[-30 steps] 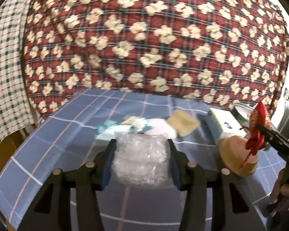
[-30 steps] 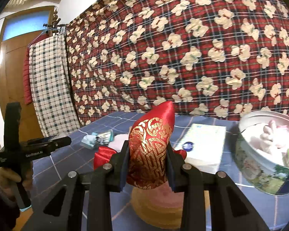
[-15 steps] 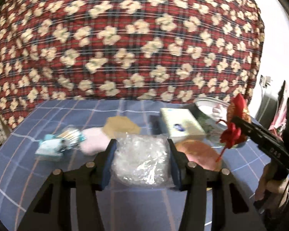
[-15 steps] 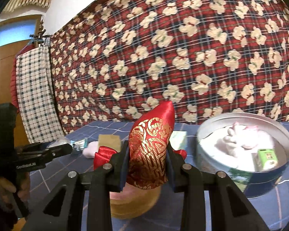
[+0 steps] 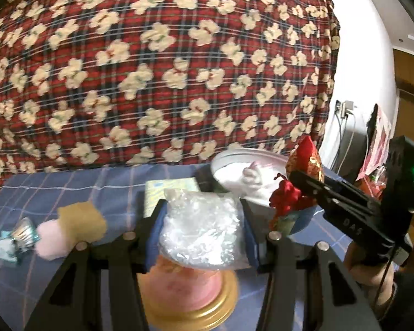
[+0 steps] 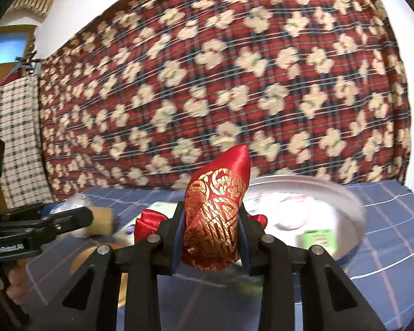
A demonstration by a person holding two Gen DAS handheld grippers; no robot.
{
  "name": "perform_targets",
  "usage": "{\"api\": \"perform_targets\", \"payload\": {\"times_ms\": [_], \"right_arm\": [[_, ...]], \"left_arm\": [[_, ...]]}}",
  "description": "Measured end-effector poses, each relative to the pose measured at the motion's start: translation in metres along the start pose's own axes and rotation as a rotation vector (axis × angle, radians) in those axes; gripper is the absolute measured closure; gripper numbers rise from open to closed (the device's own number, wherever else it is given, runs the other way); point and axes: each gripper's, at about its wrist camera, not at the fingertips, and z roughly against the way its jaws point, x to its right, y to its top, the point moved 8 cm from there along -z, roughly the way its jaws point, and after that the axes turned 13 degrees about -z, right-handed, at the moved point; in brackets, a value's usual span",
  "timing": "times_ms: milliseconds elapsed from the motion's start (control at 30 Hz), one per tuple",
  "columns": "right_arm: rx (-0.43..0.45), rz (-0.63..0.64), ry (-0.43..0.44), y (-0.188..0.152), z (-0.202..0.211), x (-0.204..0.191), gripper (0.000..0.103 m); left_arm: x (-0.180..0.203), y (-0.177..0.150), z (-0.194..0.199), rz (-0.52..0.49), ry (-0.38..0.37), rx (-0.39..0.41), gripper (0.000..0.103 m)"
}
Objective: Organize soft objects
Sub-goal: 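Carry the plastic bag in the left tool and pouch in the right tool over the tin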
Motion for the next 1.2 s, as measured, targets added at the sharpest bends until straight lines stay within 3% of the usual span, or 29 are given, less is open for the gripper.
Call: {"api": "perform_targets", "payload": {"times_ms": [367,567,767,1200], "right_arm": [[0.097,-0.066,-0.189,0.041,0.006,0.091,0.067],[0.100,-0.068,-0.258,0.051,-0.001,0.125,0.067],[0.078,-0.094,-0.278,0.054,-0.011,0.148,0.067],[0.037,-0.077,-0.317,0.056,-0.032,0.173,0.067]], "left_arm": [[0.043,0.028,-0.042,0.006,-0.052,0.010,0.053],[0.066,0.044,-0.069,-0.008,-0.053,0.014,0.053],[0.087,0.054,-0.097,0.009,-0.061,-0.002,0.053],[0.114,0.054,-0.163,0.002,0.017,-0.105,0.053]]}}
